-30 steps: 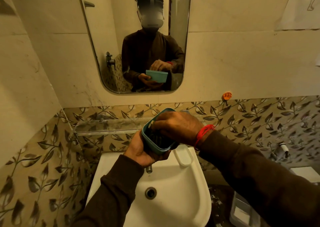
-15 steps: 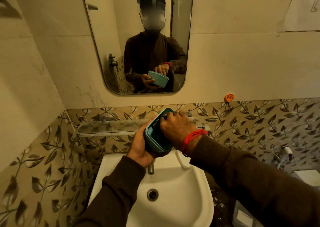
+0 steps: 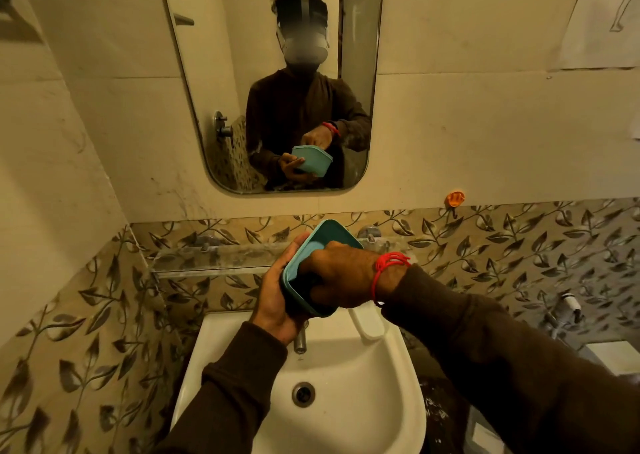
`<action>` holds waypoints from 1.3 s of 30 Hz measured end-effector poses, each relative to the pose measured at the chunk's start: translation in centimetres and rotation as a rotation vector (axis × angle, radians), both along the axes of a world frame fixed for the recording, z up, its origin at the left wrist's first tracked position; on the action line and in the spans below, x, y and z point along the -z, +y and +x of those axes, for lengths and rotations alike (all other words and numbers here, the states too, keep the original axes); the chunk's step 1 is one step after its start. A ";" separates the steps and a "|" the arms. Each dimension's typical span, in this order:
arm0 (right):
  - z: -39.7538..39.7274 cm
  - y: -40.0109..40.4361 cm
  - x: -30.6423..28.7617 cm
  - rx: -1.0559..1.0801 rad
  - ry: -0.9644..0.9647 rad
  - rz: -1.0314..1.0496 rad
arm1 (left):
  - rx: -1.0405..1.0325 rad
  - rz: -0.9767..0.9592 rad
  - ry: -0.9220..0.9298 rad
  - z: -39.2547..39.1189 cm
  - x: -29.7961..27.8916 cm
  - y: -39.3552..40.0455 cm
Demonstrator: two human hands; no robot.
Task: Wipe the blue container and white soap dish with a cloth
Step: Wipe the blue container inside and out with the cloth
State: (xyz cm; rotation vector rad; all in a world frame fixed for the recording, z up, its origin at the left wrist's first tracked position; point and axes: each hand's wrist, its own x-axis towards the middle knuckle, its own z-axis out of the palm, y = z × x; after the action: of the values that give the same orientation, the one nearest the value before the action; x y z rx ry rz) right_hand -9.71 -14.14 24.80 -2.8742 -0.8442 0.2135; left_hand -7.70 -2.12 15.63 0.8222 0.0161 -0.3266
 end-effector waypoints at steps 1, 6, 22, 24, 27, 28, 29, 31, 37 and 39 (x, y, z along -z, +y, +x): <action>0.1 -0.1 0.2 0.002 0.016 0.069 | 0.000 -0.004 -0.003 0.0 0.1 0.2; 0.2 -0.7 1.4 0.000 0.140 0.350 | 0.059 -0.089 -0.072 -0.3 0.0 1.4; 1.4 -2.6 -0.2 0.103 0.289 0.841 | 0.048 -0.126 0.011 0.3 0.4 2.0; 1.4 -1.8 0.2 0.207 0.081 0.640 | 0.042 -0.086 0.046 0.2 0.9 1.3; 0.7 -0.4 1.5 0.144 -0.115 0.439 | 0.048 -0.036 0.049 0.2 1.1 0.5; 0.4 -0.1 2.0 0.101 -0.122 0.435 | 0.054 -0.028 0.049 0.2 1.2 0.5; 0.2 0.0 2.4 0.061 -0.109 0.444 | 0.055 -0.022 0.053 0.3 1.3 0.6; -0.1 -0.1 2.7 0.009 -0.055 0.469 | 0.055 -0.026 0.054 0.2 1.4 1.0; -0.5 -2.0 1.0 -0.152 0.171 0.595 | 0.165 -0.090 0.005 -0.7 -0.2 2.2; -0.5 -2.9 0.1 -0.181 0.276 0.775 | 0.184 -0.078 0.022 -0.8 -0.9 2.5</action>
State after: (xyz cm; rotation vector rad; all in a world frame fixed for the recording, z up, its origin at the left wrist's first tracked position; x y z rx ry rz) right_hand -10.19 -17.05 24.70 -2.0028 -0.8821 0.2302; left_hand -8.46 0.36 16.56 0.7443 -0.0519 -0.5072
